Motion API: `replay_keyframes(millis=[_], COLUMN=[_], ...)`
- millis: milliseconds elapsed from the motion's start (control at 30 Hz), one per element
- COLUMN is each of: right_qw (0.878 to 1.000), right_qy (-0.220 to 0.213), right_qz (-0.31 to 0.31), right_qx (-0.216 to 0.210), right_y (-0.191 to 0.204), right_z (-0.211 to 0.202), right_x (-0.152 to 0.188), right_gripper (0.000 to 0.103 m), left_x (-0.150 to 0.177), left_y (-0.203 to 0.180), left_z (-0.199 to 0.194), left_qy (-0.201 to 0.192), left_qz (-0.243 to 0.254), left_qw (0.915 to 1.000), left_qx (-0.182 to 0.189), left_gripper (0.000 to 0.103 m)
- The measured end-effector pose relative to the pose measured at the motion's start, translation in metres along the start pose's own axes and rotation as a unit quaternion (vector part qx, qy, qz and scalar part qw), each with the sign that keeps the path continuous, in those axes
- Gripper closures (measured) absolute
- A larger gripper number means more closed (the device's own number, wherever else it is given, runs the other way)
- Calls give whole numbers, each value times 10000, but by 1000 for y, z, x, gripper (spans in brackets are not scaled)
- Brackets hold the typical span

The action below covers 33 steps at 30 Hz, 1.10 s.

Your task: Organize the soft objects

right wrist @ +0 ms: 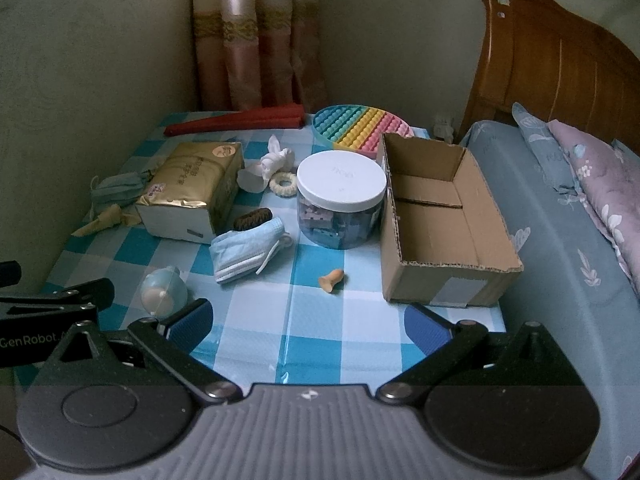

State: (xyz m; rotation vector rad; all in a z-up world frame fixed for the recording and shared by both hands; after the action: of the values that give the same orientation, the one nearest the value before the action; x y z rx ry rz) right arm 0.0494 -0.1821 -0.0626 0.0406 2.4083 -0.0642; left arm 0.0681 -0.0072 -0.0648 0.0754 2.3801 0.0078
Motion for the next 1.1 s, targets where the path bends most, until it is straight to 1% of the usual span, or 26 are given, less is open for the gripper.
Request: replay_keyframes(millis=[200, 400, 567, 733, 900, 1100], right_qw=[10000, 9998, 9993, 9991, 9988, 9989], right_qy=[-60, -120, -224, -237, -256, -139], right_qz=[-40, -42, -128, -240, -256, -187], right_qx=[-27, -165, -273, -270, -335, -404], right_y=[0, 1, 1, -4, -9, -15], right_z=[3, 7, 15, 26, 37, 52], right_x=[-4, -6, -8, -7, -3, 4], right_gripper=[0, 0, 0, 0, 0, 0], left_x=[-2, -3, 4, 15, 28, 42], left_y=[0, 0, -5, -10, -12, -17], left_z=[3, 11, 24, 44, 67, 89], left_qy=[-24, -53, 2, 194, 415, 664], left_qz=[5, -91, 124, 241, 300, 406], left_qw=[10000, 9996, 9992, 9980, 9970, 9948], left_qx=[62, 259, 369, 549, 581, 651], left_gripper=[1, 1, 1, 1, 1, 1])
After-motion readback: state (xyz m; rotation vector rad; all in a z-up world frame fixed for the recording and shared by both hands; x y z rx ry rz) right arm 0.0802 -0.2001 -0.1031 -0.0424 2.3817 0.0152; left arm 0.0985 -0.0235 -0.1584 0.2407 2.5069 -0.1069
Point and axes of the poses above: each gripper's, at about its wrist camera, not at the fingertips, and z roughly the way its jaws point, y to its left, x to its underside, the point moved 10 cm from there along z, roughly the way its jaws point
